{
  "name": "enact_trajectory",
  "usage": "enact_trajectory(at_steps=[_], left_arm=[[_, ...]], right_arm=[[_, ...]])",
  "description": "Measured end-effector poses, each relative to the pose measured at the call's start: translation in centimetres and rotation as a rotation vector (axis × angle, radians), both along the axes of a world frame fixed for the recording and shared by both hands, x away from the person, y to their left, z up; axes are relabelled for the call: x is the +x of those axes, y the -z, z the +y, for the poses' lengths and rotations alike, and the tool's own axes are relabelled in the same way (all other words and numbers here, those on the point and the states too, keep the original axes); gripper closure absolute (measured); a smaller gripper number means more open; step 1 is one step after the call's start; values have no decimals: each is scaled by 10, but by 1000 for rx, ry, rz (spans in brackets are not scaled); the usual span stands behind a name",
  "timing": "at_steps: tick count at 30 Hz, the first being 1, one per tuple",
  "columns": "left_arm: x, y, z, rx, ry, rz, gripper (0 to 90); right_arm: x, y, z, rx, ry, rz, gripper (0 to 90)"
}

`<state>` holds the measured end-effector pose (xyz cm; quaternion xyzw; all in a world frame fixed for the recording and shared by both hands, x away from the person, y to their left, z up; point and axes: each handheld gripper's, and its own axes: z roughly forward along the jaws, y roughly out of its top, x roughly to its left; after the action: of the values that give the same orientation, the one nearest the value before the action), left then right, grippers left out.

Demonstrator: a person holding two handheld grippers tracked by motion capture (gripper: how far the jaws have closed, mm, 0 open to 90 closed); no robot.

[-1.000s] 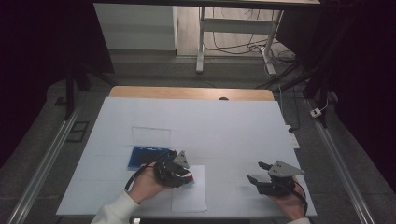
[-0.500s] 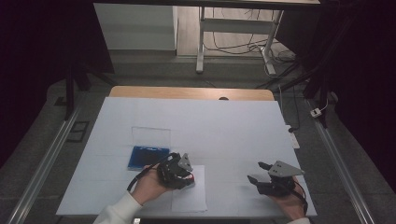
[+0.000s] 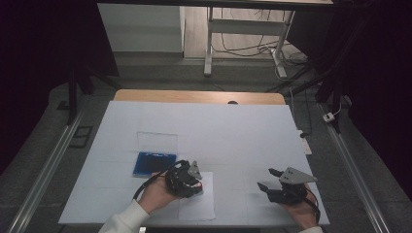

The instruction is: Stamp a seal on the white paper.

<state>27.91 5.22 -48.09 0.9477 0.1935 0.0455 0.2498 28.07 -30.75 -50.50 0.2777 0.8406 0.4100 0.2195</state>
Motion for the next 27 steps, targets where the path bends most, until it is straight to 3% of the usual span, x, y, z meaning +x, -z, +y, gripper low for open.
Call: enact_trajectory(at_steps=[27], left_arm=[[1,2,-5,41,-3,15,706]], right_arm=[[0,0,2,-4,-2,-1,317]])
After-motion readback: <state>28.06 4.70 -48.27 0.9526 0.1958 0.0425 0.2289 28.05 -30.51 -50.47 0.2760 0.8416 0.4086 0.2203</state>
